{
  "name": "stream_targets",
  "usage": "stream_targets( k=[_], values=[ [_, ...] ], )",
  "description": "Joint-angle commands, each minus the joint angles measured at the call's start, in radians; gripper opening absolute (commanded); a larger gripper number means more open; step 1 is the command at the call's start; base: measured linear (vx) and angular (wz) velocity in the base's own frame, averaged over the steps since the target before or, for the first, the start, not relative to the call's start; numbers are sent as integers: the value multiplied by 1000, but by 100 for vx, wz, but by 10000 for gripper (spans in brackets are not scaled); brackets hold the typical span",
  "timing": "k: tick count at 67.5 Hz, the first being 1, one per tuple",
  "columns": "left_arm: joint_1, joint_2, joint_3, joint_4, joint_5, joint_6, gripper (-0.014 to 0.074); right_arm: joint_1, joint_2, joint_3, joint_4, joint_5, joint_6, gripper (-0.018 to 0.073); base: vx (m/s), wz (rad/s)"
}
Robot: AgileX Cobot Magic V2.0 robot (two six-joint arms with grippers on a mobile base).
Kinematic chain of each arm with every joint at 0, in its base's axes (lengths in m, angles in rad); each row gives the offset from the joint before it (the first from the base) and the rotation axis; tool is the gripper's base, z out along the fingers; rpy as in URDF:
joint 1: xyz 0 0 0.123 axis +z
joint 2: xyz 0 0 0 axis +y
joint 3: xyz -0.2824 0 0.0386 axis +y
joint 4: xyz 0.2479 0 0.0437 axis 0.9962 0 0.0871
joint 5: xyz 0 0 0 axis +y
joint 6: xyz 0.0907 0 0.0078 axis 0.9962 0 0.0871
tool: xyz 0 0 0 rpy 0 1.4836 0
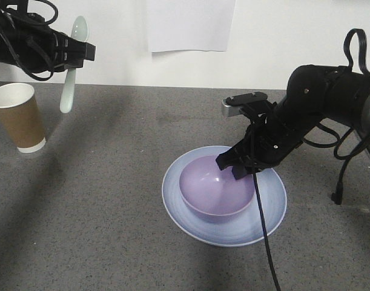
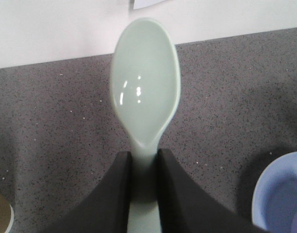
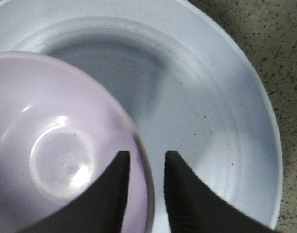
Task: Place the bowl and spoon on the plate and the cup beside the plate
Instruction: 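Open the right gripper and lift it away from the bowl, then swing the left gripper with the spoon over the bowl and lower it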
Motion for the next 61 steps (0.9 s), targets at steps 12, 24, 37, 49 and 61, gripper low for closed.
stream_targets(
  k=[12, 24, 37, 49, 61],
  values=[
    [-5, -40, -24, -20, -34, 45, -3, -1, -91, -33, -48, -89, 33, 377, 0, 0],
    [-5, -40, -24, -58, -13, 162, -3, -4, -243, -33, -103, -185, 51, 379, 0, 0],
    [-36, -40, -26, -149, 22, 298, -3, -14, -466, -33, -187, -266, 102, 377, 0, 0],
    [-134, -31, -40, -151, 50, 372, -3, -14, -642, -32, -311, -308, 196, 361, 0, 0],
    [-222, 60, -169, -150, 169, 370, -3, -14, -763, -30, -503, -309, 338, 228, 0, 0]
  ],
)
